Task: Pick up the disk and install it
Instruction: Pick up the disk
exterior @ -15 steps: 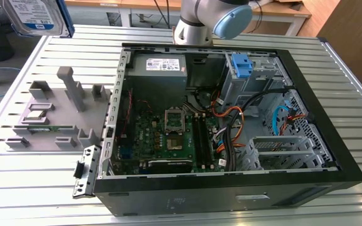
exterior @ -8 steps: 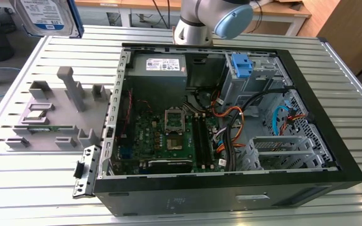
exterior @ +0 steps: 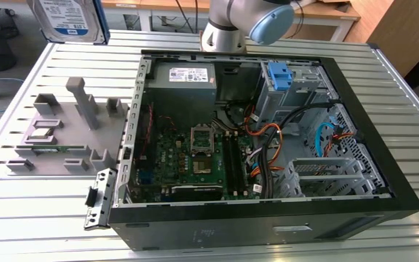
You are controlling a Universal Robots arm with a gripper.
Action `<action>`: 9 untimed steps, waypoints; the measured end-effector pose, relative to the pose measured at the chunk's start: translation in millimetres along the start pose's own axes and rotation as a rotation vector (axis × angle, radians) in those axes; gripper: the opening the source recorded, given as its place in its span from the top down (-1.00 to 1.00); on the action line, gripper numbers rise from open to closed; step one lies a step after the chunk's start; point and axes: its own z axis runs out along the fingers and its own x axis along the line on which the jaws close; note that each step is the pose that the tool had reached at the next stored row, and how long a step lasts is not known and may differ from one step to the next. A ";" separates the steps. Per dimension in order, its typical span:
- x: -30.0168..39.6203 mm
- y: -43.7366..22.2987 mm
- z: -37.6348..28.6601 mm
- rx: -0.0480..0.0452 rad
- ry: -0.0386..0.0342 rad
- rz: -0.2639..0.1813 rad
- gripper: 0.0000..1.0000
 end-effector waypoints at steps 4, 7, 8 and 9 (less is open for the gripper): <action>-0.3 -15.6 -1.4 0.0000 0.0000 0.000 0.30; -0.5 -27.3 -2.4 0.0000 0.0000 0.000 0.30; -0.6 -31.3 -2.7 0.0000 0.0000 0.000 0.30; -0.6 -35.3 -3.1 0.0000 0.0000 0.000 0.30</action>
